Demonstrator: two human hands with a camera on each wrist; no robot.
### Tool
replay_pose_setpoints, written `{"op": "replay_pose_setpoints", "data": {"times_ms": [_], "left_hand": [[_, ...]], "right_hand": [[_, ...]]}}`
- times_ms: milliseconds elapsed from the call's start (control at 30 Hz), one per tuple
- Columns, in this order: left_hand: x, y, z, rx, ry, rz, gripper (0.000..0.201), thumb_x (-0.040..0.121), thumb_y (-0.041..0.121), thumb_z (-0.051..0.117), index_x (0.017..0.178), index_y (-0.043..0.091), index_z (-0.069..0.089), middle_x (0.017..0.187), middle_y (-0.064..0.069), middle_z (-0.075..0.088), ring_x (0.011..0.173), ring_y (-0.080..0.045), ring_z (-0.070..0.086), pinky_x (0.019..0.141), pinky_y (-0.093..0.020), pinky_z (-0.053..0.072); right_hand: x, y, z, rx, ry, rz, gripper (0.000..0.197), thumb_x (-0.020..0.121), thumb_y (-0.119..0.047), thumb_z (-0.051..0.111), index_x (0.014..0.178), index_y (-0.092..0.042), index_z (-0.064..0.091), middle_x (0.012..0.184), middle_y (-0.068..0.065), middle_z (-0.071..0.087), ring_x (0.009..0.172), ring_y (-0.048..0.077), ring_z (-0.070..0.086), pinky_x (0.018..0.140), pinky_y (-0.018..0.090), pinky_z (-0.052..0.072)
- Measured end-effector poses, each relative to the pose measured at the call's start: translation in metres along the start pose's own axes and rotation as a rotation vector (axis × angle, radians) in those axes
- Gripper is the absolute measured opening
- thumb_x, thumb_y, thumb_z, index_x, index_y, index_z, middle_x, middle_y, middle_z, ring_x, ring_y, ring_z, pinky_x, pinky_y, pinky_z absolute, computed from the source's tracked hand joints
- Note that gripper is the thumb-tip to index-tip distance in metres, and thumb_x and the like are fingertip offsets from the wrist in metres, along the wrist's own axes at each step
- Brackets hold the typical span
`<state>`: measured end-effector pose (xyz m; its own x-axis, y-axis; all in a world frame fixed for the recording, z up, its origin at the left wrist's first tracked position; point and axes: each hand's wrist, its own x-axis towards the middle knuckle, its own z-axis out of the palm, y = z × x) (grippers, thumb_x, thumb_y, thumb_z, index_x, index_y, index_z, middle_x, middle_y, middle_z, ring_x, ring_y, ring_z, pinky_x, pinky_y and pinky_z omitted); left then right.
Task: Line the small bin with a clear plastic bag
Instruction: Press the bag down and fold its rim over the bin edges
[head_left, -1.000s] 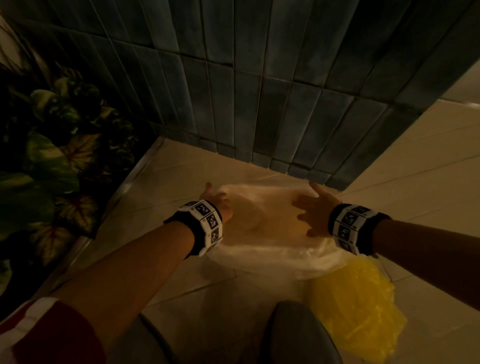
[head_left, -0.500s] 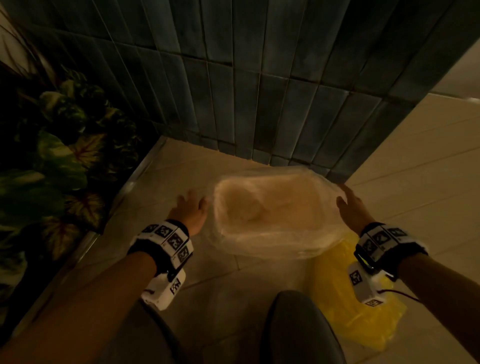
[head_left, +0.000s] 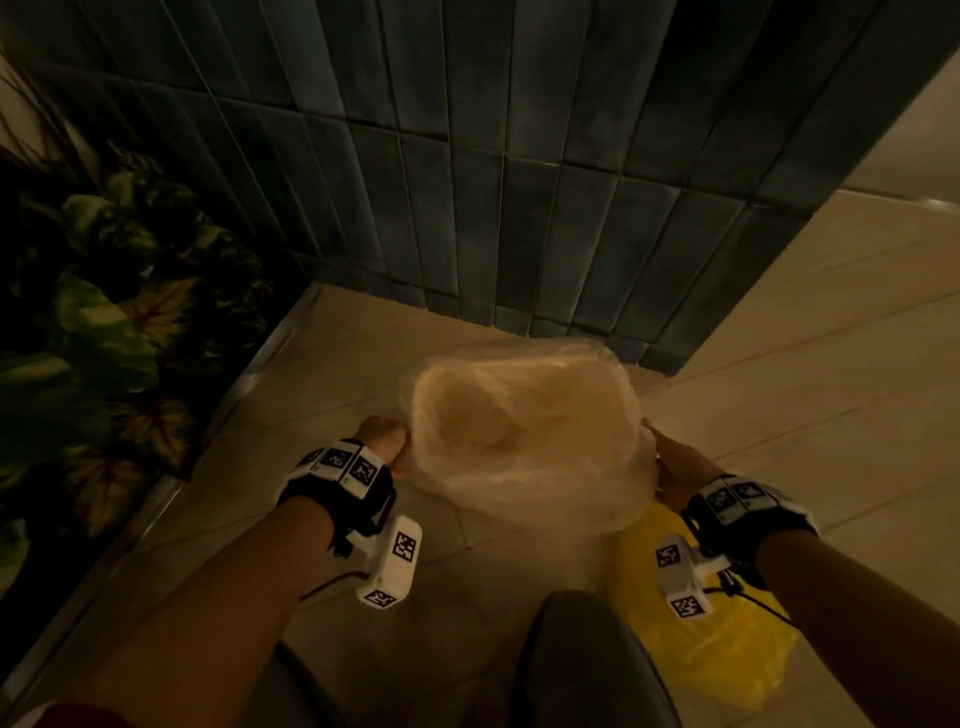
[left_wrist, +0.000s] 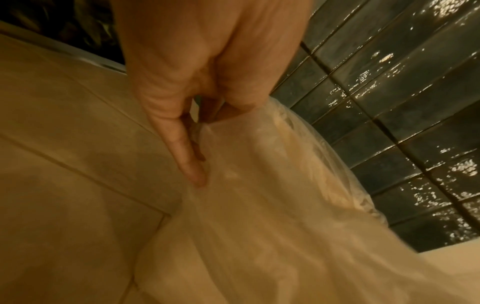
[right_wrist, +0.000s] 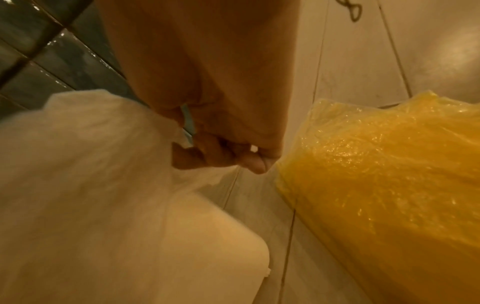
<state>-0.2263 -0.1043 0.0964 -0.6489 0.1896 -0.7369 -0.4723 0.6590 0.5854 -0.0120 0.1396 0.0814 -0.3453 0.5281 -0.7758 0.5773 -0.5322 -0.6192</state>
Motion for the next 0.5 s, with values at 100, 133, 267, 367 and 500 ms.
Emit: {"op": "replay_pose_setpoints", "data": {"times_ms": [100, 133, 267, 367, 500], "left_hand": [[0.002, -0.001, -0.003, -0.029, 0.002, -0.006, 0.03, 0.092, -0.001, 0.037, 0.105, 0.004, 0.063, 0.113, -0.025, 0.063, 0.105, -0.042, 0.06, 0.093, -0.055, 0.05], [0.0, -0.001, -0.004, -0.052, 0.005, -0.006, 0.032, 0.093, 0.0, 0.037, 0.114, 0.007, 0.061, 0.122, -0.022, 0.06, 0.113, -0.042, 0.057, 0.092, -0.051, 0.051], [-0.005, -0.005, -0.004, -0.152, -0.049, -0.035, 0.033, 0.097, 0.007, 0.04, 0.127, 0.011, 0.053, 0.126, -0.018, 0.057, 0.102, -0.034, 0.056, 0.076, -0.039, 0.049], [-0.006, -0.006, -0.006, -0.186, -0.107, -0.045, 0.041, 0.098, 0.012, 0.038, 0.138, 0.021, 0.043, 0.131, -0.014, 0.055, 0.094, -0.029, 0.056, 0.067, -0.039, 0.049], [0.001, -0.005, -0.008, -0.194, -0.021, 0.002, 0.059, 0.093, -0.002, 0.031, 0.141, 0.033, 0.038, 0.122, -0.016, 0.059, 0.11, -0.036, 0.058, 0.088, -0.05, 0.053]], "right_hand": [[-0.005, -0.001, -0.001, -0.008, -0.005, 0.068, 0.032, 0.092, -0.027, 0.053, 0.12, -0.01, 0.055, 0.134, 0.011, 0.049, 0.11, 0.029, 0.045, 0.099, 0.044, 0.041], [-0.006, -0.001, -0.001, 0.024, -0.012, 0.102, 0.027, 0.093, -0.021, 0.053, 0.118, -0.011, 0.054, 0.135, 0.01, 0.048, 0.113, 0.03, 0.044, 0.099, 0.044, 0.041], [0.003, -0.004, -0.002, 0.21, -0.041, 0.069, 0.056, 0.09, -0.006, 0.055, 0.142, -0.011, 0.034, 0.145, 0.012, 0.04, 0.13, 0.034, 0.041, 0.098, 0.034, 0.039], [0.007, -0.007, -0.003, 0.215, -0.069, -0.014, 0.072, 0.094, -0.004, 0.047, 0.149, -0.029, 0.007, 0.149, 0.02, 0.033, 0.131, 0.042, 0.039, 0.098, 0.054, 0.038], [0.016, -0.007, -0.008, 0.056, -0.078, 0.008, 0.059, 0.094, -0.008, 0.047, 0.147, -0.012, 0.024, 0.128, 0.021, 0.049, 0.11, 0.041, 0.053, 0.091, 0.053, 0.044]]}}
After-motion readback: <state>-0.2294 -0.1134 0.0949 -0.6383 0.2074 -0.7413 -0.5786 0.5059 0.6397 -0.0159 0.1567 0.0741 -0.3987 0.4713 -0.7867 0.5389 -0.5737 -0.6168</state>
